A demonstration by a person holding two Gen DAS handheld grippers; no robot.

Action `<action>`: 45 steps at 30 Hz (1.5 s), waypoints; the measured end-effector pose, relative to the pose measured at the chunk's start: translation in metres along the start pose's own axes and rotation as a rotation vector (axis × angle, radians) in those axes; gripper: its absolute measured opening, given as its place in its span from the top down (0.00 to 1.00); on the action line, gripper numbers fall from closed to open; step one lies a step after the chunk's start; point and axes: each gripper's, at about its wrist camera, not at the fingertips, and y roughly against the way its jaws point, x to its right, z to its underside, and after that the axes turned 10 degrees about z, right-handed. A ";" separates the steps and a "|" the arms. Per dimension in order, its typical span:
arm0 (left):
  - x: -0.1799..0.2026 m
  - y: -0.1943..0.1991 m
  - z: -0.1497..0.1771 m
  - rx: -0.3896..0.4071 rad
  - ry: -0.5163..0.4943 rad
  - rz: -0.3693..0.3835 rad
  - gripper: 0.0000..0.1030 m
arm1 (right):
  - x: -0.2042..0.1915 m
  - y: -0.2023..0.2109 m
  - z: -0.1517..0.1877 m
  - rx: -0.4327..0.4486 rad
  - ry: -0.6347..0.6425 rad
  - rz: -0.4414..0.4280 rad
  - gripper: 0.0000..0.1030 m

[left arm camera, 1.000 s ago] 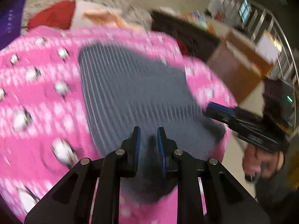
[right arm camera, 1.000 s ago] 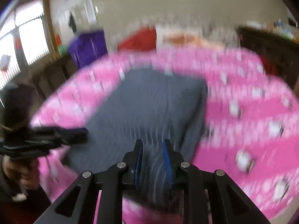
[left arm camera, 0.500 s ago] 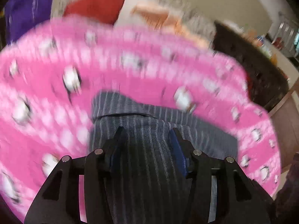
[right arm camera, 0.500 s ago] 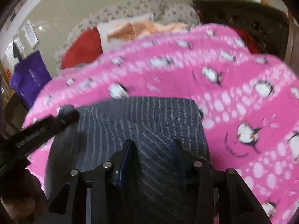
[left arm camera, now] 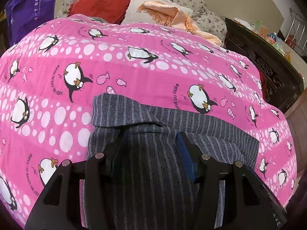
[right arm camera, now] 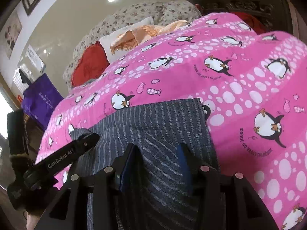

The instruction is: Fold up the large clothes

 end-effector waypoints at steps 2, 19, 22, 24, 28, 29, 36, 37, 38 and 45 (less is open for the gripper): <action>0.000 0.000 0.000 -0.001 0.001 0.002 0.48 | 0.002 0.000 -0.001 0.001 -0.014 -0.012 0.58; -0.057 0.100 0.047 -0.040 -0.092 0.248 0.23 | 0.058 0.112 -0.010 0.101 0.102 -0.162 0.00; -0.058 0.089 0.076 -0.105 -0.115 0.292 0.22 | 0.077 0.087 0.011 -0.022 0.093 -0.210 0.00; -0.054 0.092 0.089 -0.077 -0.135 0.310 0.22 | 0.087 0.069 0.023 -0.092 0.052 -0.220 0.00; -0.038 0.095 0.107 -0.072 -0.208 0.304 0.15 | 0.093 0.045 0.036 -0.181 -0.045 -0.339 0.00; -0.037 0.094 0.107 -0.073 -0.210 0.305 0.15 | 0.091 0.040 0.037 -0.198 -0.051 -0.379 0.00; -0.042 0.088 0.102 -0.080 -0.178 0.349 0.12 | 0.065 0.015 0.028 -0.267 0.015 -0.505 0.00; -0.042 0.088 0.102 -0.080 -0.179 0.348 0.12 | 0.062 0.014 0.026 -0.259 0.020 -0.519 0.00; -0.042 0.088 0.102 -0.079 -0.178 0.350 0.12 | 0.059 0.013 0.024 -0.243 0.033 -0.536 0.06; -0.046 0.086 0.093 -0.093 -0.158 0.361 0.12 | 0.045 0.018 0.028 -0.100 0.196 -0.379 0.50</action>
